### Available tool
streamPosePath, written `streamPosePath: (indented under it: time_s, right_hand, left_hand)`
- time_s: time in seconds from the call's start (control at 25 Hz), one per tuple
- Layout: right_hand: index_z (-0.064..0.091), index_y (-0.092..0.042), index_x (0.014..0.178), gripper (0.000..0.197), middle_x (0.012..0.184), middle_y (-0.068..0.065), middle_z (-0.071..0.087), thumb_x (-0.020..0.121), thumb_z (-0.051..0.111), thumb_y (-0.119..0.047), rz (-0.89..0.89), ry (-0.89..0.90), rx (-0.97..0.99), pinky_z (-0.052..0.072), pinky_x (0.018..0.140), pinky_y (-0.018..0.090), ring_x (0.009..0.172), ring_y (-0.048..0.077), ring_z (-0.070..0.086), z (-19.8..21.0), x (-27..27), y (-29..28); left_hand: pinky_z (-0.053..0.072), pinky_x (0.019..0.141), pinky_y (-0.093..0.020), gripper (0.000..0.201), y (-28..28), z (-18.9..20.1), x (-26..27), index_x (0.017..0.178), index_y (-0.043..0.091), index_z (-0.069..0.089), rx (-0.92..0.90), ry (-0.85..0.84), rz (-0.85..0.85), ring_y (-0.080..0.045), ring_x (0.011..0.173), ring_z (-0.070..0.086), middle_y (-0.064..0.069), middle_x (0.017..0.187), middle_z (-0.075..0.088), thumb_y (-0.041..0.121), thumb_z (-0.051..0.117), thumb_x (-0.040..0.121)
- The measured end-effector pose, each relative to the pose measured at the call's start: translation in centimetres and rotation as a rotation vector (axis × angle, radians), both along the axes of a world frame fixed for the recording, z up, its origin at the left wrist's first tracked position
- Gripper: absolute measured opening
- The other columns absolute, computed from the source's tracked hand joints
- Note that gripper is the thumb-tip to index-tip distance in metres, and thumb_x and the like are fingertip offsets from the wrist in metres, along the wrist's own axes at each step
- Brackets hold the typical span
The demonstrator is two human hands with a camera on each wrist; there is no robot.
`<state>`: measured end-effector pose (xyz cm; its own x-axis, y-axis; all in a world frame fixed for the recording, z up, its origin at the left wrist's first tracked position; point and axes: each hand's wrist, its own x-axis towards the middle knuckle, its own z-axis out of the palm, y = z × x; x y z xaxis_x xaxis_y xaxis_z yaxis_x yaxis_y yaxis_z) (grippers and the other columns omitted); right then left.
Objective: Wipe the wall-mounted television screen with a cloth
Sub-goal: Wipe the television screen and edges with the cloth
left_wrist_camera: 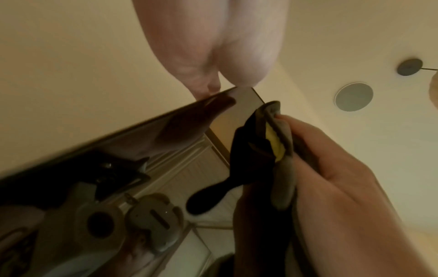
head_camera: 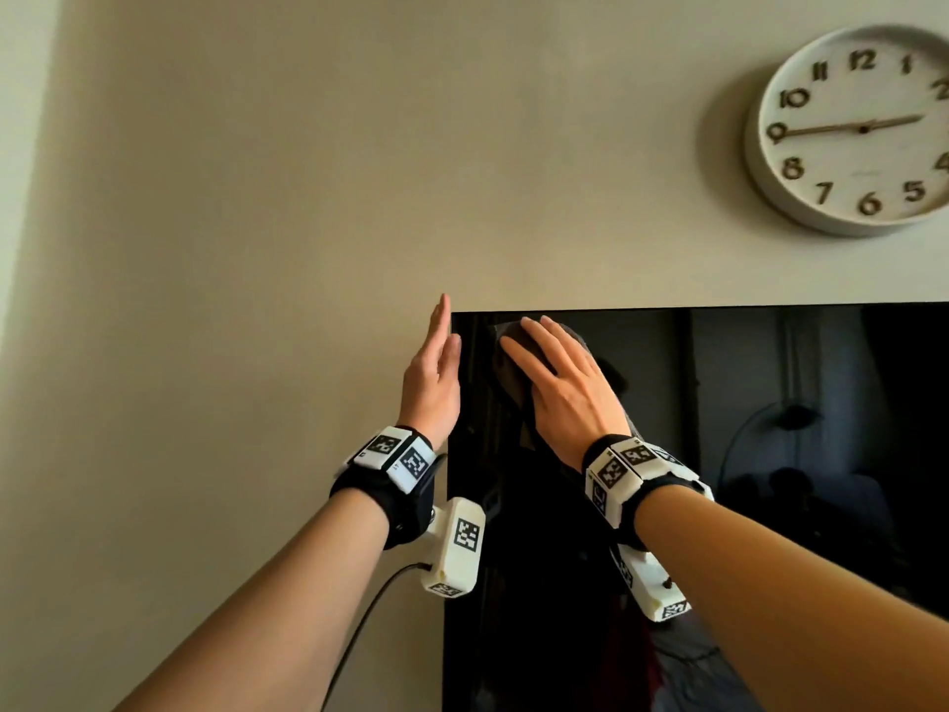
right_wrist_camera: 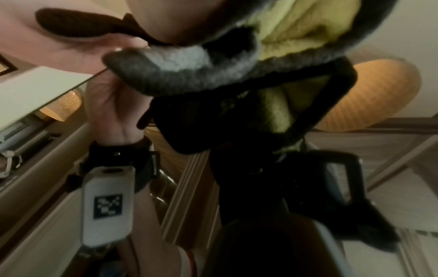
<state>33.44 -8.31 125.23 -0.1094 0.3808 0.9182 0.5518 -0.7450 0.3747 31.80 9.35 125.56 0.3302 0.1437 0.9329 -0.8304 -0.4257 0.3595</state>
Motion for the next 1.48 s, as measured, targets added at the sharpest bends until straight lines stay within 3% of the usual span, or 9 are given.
streamPosePath:
  time_s: [0.12, 0.28, 0.4, 0.72, 0.88, 1.04, 1.2, 1.36, 1.48]
  right_hand:
    - [0.056, -0.013, 0.134, 0.048, 0.140, 0.016, 0.051, 0.089, 0.039, -0.017, 0.014, -0.021, 0.009, 0.035, 0.110, 0.046, 0.133, 0.036, 0.044, 0.6, 0.0, 1.4]
    - [0.049, -0.012, 0.139, 0.051, 0.146, 0.013, 0.045, 0.088, 0.051, -0.012, -0.045, -0.045, -0.202, 0.034, 0.113, 0.046, 0.138, 0.032, 0.038, -1.3, 1.3, 2.1]
    - [0.049, -0.011, 0.139, 0.051, 0.148, 0.014, 0.043, 0.089, 0.040, -0.013, -0.005, 0.017, 0.011, 0.032, 0.114, 0.046, 0.139, 0.033, 0.036, -0.6, 1.1, 2.5]
    - [0.048, -0.011, 0.140, 0.055, 0.150, 0.015, 0.040, 0.087, 0.055, -0.003, -0.006, 0.058, 0.113, 0.021, 0.116, 0.040, 0.141, 0.035, 0.032, -3.0, 1.6, 2.5]
    - [0.048, -0.013, 0.141, 0.052, 0.150, 0.013, 0.040, 0.089, 0.048, -0.010, -0.031, 0.041, -0.073, 0.023, 0.117, 0.041, 0.141, 0.032, 0.032, -8.4, 1.7, 2.9]
    - [0.048, -0.010, 0.140, 0.051, 0.150, 0.016, 0.039, 0.090, 0.049, -0.006, -0.016, 0.058, 0.083, 0.023, 0.118, 0.043, 0.141, 0.034, 0.031, -6.1, 1.3, 2.4]
    - [0.047, -0.011, 0.141, 0.052, 0.151, 0.013, 0.039, 0.089, 0.051, -0.007, -0.050, 0.043, -0.073, 0.028, 0.116, 0.045, 0.142, 0.031, 0.031, -12.4, 1.2, 2.4]
    - [0.046, -0.009, 0.141, 0.049, 0.151, 0.016, 0.038, 0.092, 0.045, -0.009, -0.025, 0.073, 0.093, 0.026, 0.117, 0.045, 0.142, 0.034, 0.030, -9.7, 0.8, 2.3]
    - [0.045, -0.011, 0.142, 0.050, 0.152, 0.014, 0.036, 0.092, 0.047, -0.009, -0.054, 0.067, -0.056, 0.025, 0.118, 0.044, 0.143, 0.032, 0.029, -14.4, 0.6, 2.4]
  left_hand:
    - [0.035, 0.114, -0.024, 0.054, 0.2, -0.9, 1.4, 0.155, 0.033, 0.028, 0.015, -0.020, -0.073, 0.011, 0.129, 0.044, 0.028, 0.146, 0.037, 0.022, 0.041, 0.104]
    - [0.029, 0.122, -0.035, 0.064, 1.4, -3.2, 2.8, 0.154, 0.040, 0.030, 0.032, 0.018, -0.117, 0.001, 0.140, 0.039, 0.016, 0.154, 0.035, 0.006, 0.038, 0.101]
    - [0.031, 0.114, -0.018, 0.058, 1.5, -4.3, 3.0, 0.156, 0.033, 0.029, 0.055, 0.011, -0.098, 0.012, 0.133, 0.042, 0.026, 0.150, 0.035, 0.018, 0.038, 0.101]
    - [0.026, 0.110, -0.010, 0.056, 1.5, -7.1, 2.5, 0.156, 0.029, 0.027, 0.044, 0.063, -0.109, 0.022, 0.129, 0.036, 0.034, 0.147, 0.028, 0.014, 0.035, 0.103]
    - [0.024, 0.112, -0.011, 0.057, 1.4, -8.0, 2.4, 0.158, 0.030, 0.025, 0.047, 0.098, -0.089, 0.026, 0.128, 0.031, 0.027, 0.151, 0.026, 0.010, 0.033, 0.104]
    - [0.025, 0.115, -0.015, 0.056, 1.5, -9.1, 2.0, 0.156, 0.037, 0.027, 0.031, 0.106, -0.138, 0.016, 0.136, 0.033, 0.020, 0.155, 0.032, 0.016, 0.034, 0.104]
    - [0.027, 0.104, -0.005, 0.056, 1.5, -10.4, 1.4, 0.156, 0.041, 0.023, 0.058, 0.168, -0.096, 0.034, 0.118, 0.031, 0.025, 0.150, 0.029, 0.017, 0.033, 0.106]
    - [0.030, 0.106, -0.009, 0.057, 1.7, -11.4, 1.2, 0.155, 0.042, 0.023, 0.045, 0.168, -0.140, 0.027, 0.124, 0.036, 0.022, 0.154, 0.032, 0.016, 0.034, 0.106]
    - [0.023, 0.105, -0.001, 0.058, 1.5, -11.9, 0.6, 0.156, 0.041, 0.021, 0.057, 0.208, -0.088, 0.033, 0.123, 0.026, 0.027, 0.151, 0.027, 0.012, 0.031, 0.107]
